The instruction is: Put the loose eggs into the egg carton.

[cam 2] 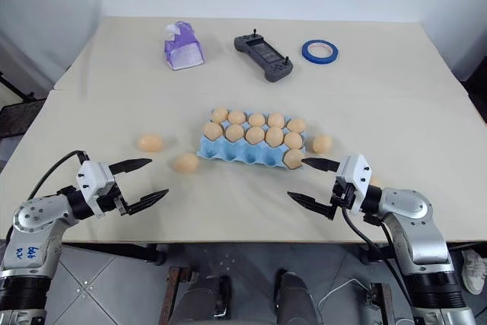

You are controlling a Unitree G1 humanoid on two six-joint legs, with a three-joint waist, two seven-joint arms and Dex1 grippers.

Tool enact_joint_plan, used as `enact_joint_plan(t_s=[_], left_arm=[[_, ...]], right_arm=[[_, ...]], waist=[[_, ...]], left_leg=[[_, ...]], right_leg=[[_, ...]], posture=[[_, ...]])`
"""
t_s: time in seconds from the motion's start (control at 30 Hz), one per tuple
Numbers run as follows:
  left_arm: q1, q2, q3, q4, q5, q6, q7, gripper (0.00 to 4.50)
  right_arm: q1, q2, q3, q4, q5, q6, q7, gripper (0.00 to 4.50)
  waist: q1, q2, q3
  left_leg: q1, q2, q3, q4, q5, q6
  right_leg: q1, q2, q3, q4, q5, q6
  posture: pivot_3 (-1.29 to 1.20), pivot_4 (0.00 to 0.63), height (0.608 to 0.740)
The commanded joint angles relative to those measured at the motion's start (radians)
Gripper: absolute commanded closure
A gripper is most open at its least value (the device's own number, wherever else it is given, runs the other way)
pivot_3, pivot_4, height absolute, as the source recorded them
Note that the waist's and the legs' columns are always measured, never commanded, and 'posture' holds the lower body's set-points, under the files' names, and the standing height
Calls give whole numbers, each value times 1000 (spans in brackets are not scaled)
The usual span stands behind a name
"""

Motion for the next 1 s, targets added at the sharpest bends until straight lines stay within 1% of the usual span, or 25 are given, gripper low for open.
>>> enact_joint_plan(t_s=[0.03, 0.13, 0.2, 0.33, 0.47, 0.6, 0.67, 0.77, 0.9, 1.0], left_arm=[[12, 1, 16, -48, -13, -17, 14, 17], [8, -8, 9, -88, -48, 10, 10, 17], [-1, -7, -13, -116, -48, 26, 3, 17], [-40, -26, -100, -174, -68, 56, -48, 17], [-96, -44, -201, -186, -42, 53, -101, 17], [-165, -88, -280, -152, -28, 57, -120, 17], [-181, -107, -301, -141, -29, 61, -126, 17], [-188, -121, -315, -130, -26, 52, -135, 17], [-186, -120, -324, -130, -58, 95, -162, 17], [-183, -127, -320, -129, -54, 82, -165, 17]], right_arm=[[-4, 10, -23, -44, 23, 3, -30, 0], [15, 10, -61, -71, 41, 22, -76, 0], [36, 8, -111, -88, 48, 27, -126, 0], [146, -9, -274, -123, 61, 34, -223, 0], [279, -5, -364, -126, 54, 24, -241, 0], [371, 12, -390, -73, 41, -11, -232, 0], [375, 14, -385, -34, 29, -31, -235, 0], [343, 10, -368, 18, 11, -51, -245, 0], [262, -7, -319, 100, -16, -54, -222, 0], [167, -9, -290, 228, -52, -83, -224, 0]], waist=[[1, 0, 0], [2, 0, 0], [6, 0, 0], [31, 0, 0], [35, 1, 0], [27, 2, -1], [21, 2, -1], [15, 3, -1], [13, 3, -1], [13, 3, -1]], left_leg=[[0, 0, 0, 0, 0, 0], [0, 0, 0, 0, 0, 0], [0, 0, 0, 0, 0, 0], [0, -1, 1, 0, 0, 0], [0, -1, 2, 1, -1, 1], [1, -1, 3, 3, -1, 2], [2, 0, 4, 3, 0, 3], [5, 0, 8, 4, 0, 4], [8, 2, 12, 4, 1, 4], [9, 3, 13, 5, 0, 4]], right_leg=[[0, 0, 0, 0, 0, 0], [0, 0, 0, 0, 0, 0], [0, 0, 0, 0, 0, 0], [0, 0, 0, -1, 0, 0], [1, 0, 0, -1, 0, 1], [2, 3, 0, 0, 1, 1], [3, 4, 2, 0, 1, 1], [3, 7, 6, 0, 3, 1], [4, 10, 11, 0, 4, 1], [5, 12, 14, -1, 4, 0]], posture=[[0, 150, 740], [0, 150, 740], [0, 150, 740], [0, 150, 740], [0, 150, 740], [0, 150, 740], [0, 150, 740], [0, 150, 740], [0, 150, 740], [0, 150, 740]])
